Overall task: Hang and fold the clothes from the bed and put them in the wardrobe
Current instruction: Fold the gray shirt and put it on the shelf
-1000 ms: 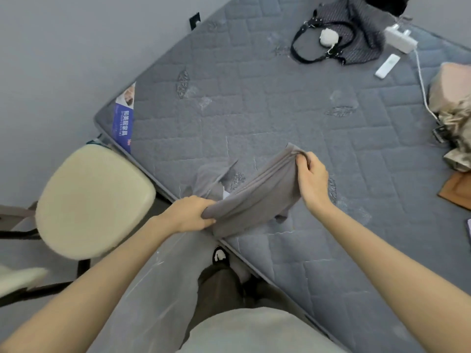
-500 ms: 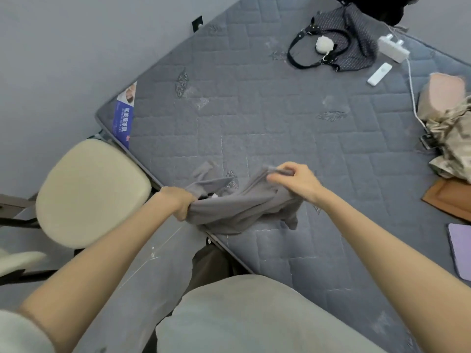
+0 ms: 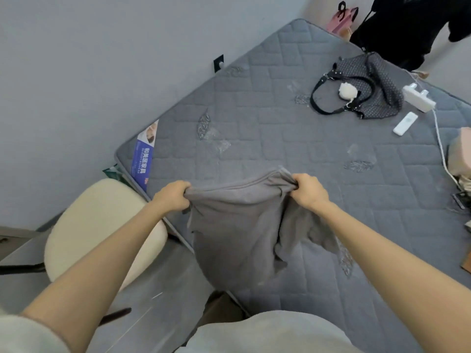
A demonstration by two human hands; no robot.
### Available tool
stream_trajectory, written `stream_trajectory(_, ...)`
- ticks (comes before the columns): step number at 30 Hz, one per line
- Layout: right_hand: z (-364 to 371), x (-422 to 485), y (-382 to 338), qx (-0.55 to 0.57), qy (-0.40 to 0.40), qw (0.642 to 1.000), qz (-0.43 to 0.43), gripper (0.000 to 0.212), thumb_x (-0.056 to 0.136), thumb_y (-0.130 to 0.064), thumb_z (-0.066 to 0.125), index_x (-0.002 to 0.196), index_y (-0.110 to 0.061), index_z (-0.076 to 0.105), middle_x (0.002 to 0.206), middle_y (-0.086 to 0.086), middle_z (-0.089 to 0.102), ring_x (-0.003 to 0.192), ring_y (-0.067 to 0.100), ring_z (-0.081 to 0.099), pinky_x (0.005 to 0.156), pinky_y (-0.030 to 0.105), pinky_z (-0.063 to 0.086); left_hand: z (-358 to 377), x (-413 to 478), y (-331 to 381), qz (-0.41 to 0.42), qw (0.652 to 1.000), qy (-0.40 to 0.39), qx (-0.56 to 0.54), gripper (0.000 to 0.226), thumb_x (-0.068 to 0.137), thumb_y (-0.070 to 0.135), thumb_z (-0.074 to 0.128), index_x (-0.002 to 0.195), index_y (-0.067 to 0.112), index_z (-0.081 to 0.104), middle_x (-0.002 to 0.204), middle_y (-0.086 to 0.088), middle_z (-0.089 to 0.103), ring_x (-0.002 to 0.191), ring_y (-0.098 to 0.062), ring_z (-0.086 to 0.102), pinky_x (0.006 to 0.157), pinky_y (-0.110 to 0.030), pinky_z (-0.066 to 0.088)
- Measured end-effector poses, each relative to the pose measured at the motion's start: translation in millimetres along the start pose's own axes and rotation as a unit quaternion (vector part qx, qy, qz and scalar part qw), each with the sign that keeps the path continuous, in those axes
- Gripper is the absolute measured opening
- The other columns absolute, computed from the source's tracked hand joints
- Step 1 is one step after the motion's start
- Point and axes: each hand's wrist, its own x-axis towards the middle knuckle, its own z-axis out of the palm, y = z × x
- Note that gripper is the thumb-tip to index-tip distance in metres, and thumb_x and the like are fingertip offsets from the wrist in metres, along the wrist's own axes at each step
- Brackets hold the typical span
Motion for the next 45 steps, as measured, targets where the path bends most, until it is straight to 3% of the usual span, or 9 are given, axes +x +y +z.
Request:
stream_trajectory(5,-65.7,59.9,-78.7,0.153,0.163,0.973,-0.053,0.033,0.081,0.009,0.044,0.095,-0.005,0.07,0.089,0.014,0.065,0.087,0.027,0.056,0.064,0.028,0.032,-98.2,52.8,9.9,0.038,0.975,0.182,-0.12,0.017,0.073,-0.003,0.053,0.088,-0.004,0.06,0.111,-0.022,0.058,0.104,-0.036,0.057,0.087,-0.041,0.046)
stream_trajectory(9,-131.9,93.3,-132.5,0.173,0.291,0.936,-0.095,0.024,0.076,0.009,0.041,0.088,0.002,0.061,0.089,0.02,0.056,0.086,0.03,0.05,0.066,0.03,0.029,-185.1,68.3,31.4,0.019,0.919,0.312,-0.241,0.018,0.076,-0.002,0.048,0.087,-0.001,0.062,0.093,-0.023,0.068,0.092,-0.034,0.063,0.071,-0.036,0.046)
stream_trajectory(14,-181.2,100.8,-158.0,0.124,0.404,0.898,-0.12,0.021,0.069,0.008,0.042,0.075,-0.011,0.046,0.083,0.01,0.046,0.088,0.037,0.047,0.075,0.039,0.031,-232.7,56.4,49.9,0.098,0.865,0.447,-0.206,0.021,0.071,-0.008,0.041,0.082,0.011,0.042,0.081,-0.009,0.051,0.074,-0.027,0.044,0.057,-0.028,0.021)
stream_trajectory(19,-170.0,91.2,-127.9,0.011,0.415,0.902,-0.118,0.02,0.063,0.007,0.049,0.072,-0.01,0.045,0.078,0.008,0.043,0.084,0.035,0.043,0.068,0.034,0.019,-202.5,51.3,49.8,0.151,0.837,0.51,-0.127,0.028,0.069,-0.01,0.042,0.088,0.011,0.038,0.083,-0.011,0.046,0.074,-0.03,0.04,0.065,-0.038,0.03)
stream_trajectory(24,-109.7,78.7,-66.6,-0.089,0.239,0.963,-0.088,0.017,0.074,-0.002,0.056,0.08,-0.016,0.048,0.097,0.015,0.058,0.099,0.039,0.049,0.072,0.035,0.022,-114.0,61.0,30.9,0.165,0.916,0.363,0.026,0.04,0.071,-0.006,0.053,0.109,0.007,0.049,0.099,-0.019,0.056,0.089,-0.04,0.051,0.067,-0.039,0.027)
stream_trajectory(29,-13.9,45.7,4.0,-0.171,0.055,0.983,-0.046,0.023,0.084,-0.011,0.053,0.107,-0.013,0.054,0.116,0.011,0.053,0.11,0.034,0.043,0.082,0.037,0.026,12.5,49.0,14.1,0.106,0.985,0.118,0.07,0.053,0.084,0.0,0.048,0.133,0.01,0.03,0.109,-0.018,0.06,0.095,-0.038,0.058,0.078,-0.043,0.046)
stream_trajectory(35,89.0,-17.8,86.1,-0.222,-0.073,0.972,-0.024,0.031,0.085,-0.005,0.046,0.111,-0.02,0.054,0.121,0.006,0.054,0.113,0.031,0.041,0.078,0.034,0.021,163.8,5.2,16.0,0.083,0.986,-0.042,0.141,0.052,0.093,0.006,0.04,0.142,0.018,0.026,0.128,-0.011,0.051,0.112,-0.029,0.053,0.083,-0.039,0.046)
stream_trajectory(39,131.8,-59.8,132.5,-0.262,-0.117,0.957,-0.036,0.029,0.086,-0.006,0.051,0.097,-0.03,0.065,0.111,-0.005,0.063,0.112,0.025,0.042,0.079,0.034,0.022,242.1,-37.4,26.5,0.105,0.981,-0.074,0.145,0.024,0.086,0.001,0.043,0.102,0.018,0.038,0.11,-0.009,0.053,0.096,-0.03,0.054,0.074,-0.04,0.044)
stream_trajectory(45,174.8,-103.8,188.0,-0.352,-0.136,0.926,-0.019,0.024,0.09,-0.011,0.052,0.11,-0.011,0.065,0.116,0.003,0.064,0.122,0.029,0.037,0.089,0.033,0.037,328.5,-74.3,35.9,0.048,0.973,-0.108,0.199,0.018,0.096,0.011,0.043,0.111,0.012,0.054,0.117,-0.007,0.053,0.107,-0.026,0.056,0.078,-0.036,0.044)
